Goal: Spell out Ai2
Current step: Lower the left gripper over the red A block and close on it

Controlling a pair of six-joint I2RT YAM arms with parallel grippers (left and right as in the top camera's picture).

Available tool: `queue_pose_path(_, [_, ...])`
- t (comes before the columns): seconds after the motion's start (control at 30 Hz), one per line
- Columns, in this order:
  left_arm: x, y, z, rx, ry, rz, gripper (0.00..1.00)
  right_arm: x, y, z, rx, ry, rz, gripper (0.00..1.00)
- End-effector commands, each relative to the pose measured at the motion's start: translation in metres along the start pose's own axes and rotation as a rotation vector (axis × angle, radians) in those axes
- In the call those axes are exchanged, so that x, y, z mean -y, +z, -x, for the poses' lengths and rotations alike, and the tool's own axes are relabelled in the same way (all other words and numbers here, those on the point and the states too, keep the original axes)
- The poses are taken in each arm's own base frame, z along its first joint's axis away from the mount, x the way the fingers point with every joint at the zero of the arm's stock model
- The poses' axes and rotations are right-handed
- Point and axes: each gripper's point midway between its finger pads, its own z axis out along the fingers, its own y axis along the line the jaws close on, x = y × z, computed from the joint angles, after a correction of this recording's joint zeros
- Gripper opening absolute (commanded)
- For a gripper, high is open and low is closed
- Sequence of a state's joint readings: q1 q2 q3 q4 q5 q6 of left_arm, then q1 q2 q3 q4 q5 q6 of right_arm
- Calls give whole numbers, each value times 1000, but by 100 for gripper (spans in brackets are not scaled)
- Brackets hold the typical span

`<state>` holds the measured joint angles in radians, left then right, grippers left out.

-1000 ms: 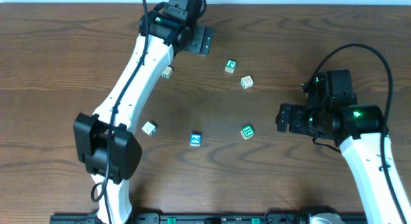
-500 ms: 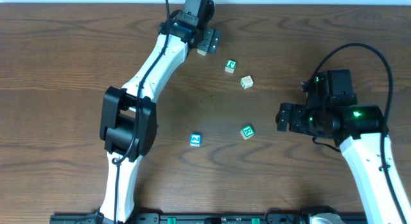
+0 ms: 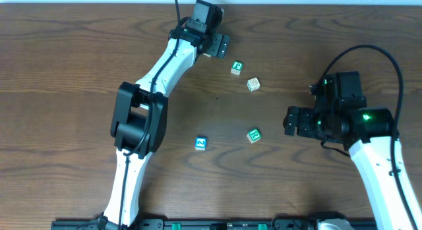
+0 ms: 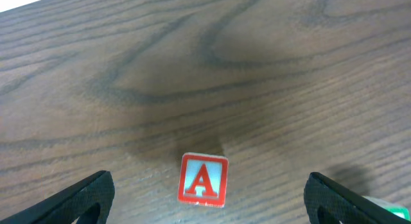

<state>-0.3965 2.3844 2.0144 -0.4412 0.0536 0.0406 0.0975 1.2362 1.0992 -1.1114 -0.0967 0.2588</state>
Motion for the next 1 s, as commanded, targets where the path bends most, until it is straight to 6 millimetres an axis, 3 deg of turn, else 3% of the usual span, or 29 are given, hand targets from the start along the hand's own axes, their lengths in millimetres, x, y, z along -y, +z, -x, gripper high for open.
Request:
queue_pose_path(0.0, [3,18,-8,-16,-14,-14,95,1,-1,-1,5,-10,-15,99])
queue_pose_path(0.4, [3,39,-25,-44,-27,-17,100,4,0,-1,6,-10,-29,99])
queue_pose_path(0.5, [3,39,-22,-35,-36,-17,84,5,0,0,8,-10,-38,99])
queue_pose_path(0.6, [3,39,-20,-25,-48,-17,76,5,0,0,8,-10,-38,99])
queue_pose_path(0.97, [2,39,-27,-52,-65,-11,80,5,0,-1,7,-9,-38,99])
